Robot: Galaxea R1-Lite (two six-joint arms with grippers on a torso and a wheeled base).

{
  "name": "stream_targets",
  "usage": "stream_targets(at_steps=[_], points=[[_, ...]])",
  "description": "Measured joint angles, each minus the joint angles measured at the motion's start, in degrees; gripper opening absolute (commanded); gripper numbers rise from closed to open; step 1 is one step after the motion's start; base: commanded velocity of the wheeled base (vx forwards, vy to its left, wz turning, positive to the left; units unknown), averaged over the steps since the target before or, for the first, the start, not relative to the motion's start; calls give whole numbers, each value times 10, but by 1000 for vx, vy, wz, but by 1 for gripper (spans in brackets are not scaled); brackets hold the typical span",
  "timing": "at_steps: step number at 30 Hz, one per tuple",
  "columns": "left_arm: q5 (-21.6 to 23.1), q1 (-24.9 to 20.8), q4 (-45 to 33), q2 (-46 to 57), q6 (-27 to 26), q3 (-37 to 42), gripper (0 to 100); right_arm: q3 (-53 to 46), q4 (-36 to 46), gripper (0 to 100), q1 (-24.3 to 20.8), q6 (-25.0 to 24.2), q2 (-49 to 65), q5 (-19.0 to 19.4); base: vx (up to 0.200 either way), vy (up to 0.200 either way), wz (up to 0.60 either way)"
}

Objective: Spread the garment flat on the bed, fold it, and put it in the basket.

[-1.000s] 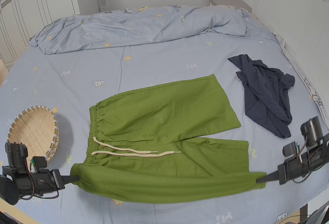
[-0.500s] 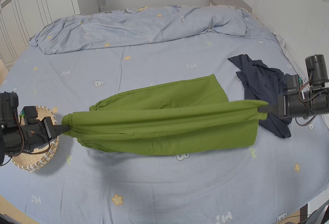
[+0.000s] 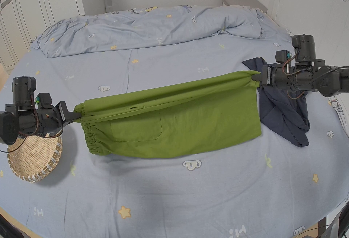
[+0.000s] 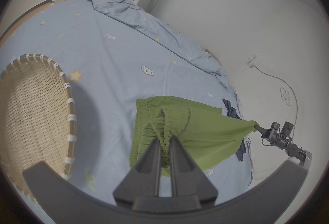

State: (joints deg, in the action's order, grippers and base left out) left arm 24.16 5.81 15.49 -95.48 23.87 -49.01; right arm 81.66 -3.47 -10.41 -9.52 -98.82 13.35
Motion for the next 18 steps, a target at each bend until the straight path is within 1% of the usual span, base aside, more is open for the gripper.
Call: stream_targets(at_steps=[4,9,18], points=[[0,2,-3,-27,1,-32,0,46,-7,0,-1,0,-39,-13,0,0,0],[0,0,-4,-48,0,-57,0,84,-10,0,0,1,-70,-19,0,0,0],[-1,-3,-1,-82,0,-71,0,111,-7,0,4,4,-98,-19,0,0,0]])
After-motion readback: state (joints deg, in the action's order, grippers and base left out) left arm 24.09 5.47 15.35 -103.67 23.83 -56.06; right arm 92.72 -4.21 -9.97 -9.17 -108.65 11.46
